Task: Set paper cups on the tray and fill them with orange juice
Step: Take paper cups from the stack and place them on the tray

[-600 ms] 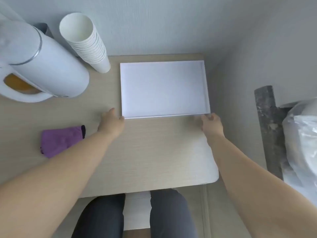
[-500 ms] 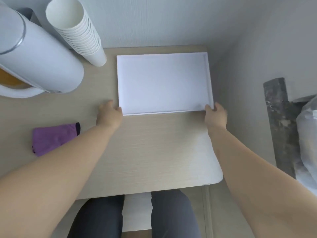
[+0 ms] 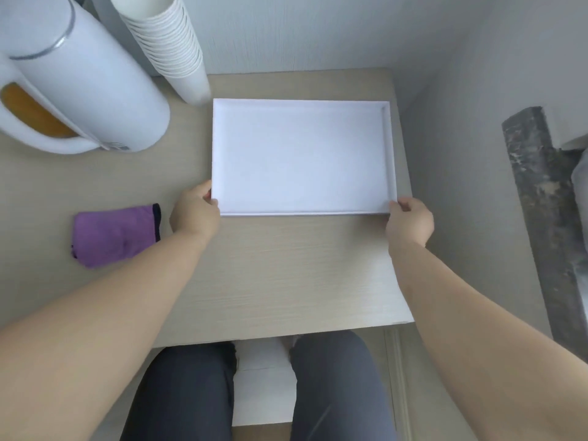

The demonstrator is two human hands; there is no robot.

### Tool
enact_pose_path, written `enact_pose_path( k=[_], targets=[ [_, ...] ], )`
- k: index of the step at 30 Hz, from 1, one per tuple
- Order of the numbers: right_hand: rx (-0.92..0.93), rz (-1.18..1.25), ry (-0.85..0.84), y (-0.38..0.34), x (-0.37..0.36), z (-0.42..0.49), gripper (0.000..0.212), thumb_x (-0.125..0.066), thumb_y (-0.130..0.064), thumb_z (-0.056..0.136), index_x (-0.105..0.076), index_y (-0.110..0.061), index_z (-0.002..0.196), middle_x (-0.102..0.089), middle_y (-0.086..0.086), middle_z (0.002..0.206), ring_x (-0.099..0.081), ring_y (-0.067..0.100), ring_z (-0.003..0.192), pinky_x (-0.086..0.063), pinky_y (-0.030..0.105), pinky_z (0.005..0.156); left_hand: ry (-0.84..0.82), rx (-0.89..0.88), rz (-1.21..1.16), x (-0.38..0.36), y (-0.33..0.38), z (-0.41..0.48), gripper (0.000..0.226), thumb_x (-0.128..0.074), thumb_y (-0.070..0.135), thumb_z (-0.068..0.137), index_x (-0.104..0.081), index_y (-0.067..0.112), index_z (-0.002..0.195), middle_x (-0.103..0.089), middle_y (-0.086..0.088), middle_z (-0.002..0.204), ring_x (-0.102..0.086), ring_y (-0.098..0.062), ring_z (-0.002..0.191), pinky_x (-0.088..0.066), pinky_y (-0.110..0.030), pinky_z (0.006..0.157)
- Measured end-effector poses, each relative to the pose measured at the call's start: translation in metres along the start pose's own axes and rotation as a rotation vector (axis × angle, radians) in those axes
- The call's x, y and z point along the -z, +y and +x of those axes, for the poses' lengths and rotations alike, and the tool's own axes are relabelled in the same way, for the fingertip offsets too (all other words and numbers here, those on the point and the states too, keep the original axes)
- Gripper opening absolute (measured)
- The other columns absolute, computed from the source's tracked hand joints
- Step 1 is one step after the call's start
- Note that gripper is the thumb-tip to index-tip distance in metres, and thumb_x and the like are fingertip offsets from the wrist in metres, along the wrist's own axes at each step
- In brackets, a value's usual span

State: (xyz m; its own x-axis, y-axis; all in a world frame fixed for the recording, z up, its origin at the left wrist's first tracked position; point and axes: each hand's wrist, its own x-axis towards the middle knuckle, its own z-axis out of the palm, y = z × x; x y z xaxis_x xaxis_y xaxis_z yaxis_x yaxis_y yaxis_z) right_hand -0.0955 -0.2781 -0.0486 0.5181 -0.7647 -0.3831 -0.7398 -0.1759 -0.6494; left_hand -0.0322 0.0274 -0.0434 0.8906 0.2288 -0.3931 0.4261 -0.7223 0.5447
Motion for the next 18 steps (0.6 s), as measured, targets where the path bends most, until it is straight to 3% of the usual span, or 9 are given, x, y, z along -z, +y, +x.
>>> enact_pose_path(
  k=[4,10,18],
  targets=[
    [-0.01,0.017,-0.03,0.024,0.006,-0.045,0.025,-0.05,-0.015,0.095,-0.064,-0.014,0.115,-0.061,-0.003,0.096,-0.058,0.02,0.088,-0.051,0.036,0.087,0.014,-0.007,0.014,0.013,-0.035,-0.031,0.043,-0.047,0.006,0.093,-0.061,0.027,0.129,-0.068,-0.005,0.116,-0.062,-0.03,0.103,-0.051,-0.04,0.088],
    [0.008,0.002,-0.066,0.069,0.01,-0.105,0.023,-0.05,-0.016,0.096,-0.063,-0.014,0.114,-0.061,-0.002,0.098,-0.054,0.019,0.086,-0.047,0.032,0.077,-0.011,0.006,0.032,0.024,-0.102,-0.082,0.045,-0.045,0.008,0.096,-0.054,0.027,0.136,-0.059,-0.004,0.13,-0.057,-0.027,0.112,-0.047,-0.034,0.09],
    [0.025,-0.128,-0.124,0.094,0.015,-0.126,0.026,-0.051,-0.019,0.095,-0.061,-0.014,0.119,-0.063,-0.001,0.105,-0.053,0.021,0.086,-0.042,0.03,0.076,0.004,0.01,0.049,0.021,-0.134,-0.103,0.044,-0.044,0.009,0.095,-0.055,0.025,0.135,-0.059,-0.004,0.128,-0.058,-0.028,0.107,-0.046,-0.032,0.085]
  ],
)
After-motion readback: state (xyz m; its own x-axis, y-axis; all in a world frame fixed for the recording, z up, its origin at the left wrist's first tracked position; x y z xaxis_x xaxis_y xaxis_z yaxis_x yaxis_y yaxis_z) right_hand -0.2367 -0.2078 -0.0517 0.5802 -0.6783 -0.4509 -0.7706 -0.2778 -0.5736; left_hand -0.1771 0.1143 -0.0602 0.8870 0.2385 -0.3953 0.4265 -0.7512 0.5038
